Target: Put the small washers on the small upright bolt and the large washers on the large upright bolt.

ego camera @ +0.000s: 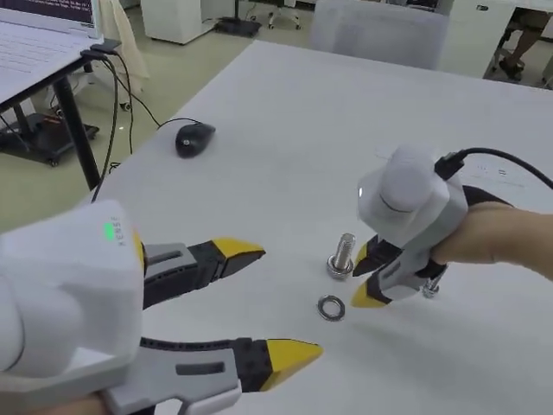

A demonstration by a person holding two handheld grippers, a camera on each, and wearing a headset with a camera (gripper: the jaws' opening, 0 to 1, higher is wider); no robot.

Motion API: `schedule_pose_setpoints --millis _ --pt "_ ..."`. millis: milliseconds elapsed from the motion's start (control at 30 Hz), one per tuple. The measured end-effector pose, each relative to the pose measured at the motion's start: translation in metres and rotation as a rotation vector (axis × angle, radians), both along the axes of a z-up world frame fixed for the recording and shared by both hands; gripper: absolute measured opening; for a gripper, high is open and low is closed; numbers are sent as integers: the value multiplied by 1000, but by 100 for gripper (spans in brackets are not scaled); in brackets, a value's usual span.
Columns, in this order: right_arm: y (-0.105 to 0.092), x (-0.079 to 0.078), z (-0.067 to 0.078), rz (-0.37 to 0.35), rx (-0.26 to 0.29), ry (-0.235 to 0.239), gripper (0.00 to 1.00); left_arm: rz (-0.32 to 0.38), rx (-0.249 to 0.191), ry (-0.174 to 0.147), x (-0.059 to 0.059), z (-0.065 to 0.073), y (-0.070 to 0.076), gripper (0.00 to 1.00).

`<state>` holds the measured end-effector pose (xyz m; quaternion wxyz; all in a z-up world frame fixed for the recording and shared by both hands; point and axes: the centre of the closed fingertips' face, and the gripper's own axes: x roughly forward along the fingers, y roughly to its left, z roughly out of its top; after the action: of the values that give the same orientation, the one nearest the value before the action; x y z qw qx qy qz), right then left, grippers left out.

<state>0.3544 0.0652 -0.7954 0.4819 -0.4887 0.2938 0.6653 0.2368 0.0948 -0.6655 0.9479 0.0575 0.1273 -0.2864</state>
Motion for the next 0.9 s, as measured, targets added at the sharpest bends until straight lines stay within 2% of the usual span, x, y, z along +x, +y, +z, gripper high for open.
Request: schedule_pose_setpoints --millis 233,900 --pt "7 -9 -16 -4 -9 14 30 6 4 -9 -3 3 1 55" --pt "12 -7 -31 -30 -41 22 33 18 -5 -10 -4 3 3 55"
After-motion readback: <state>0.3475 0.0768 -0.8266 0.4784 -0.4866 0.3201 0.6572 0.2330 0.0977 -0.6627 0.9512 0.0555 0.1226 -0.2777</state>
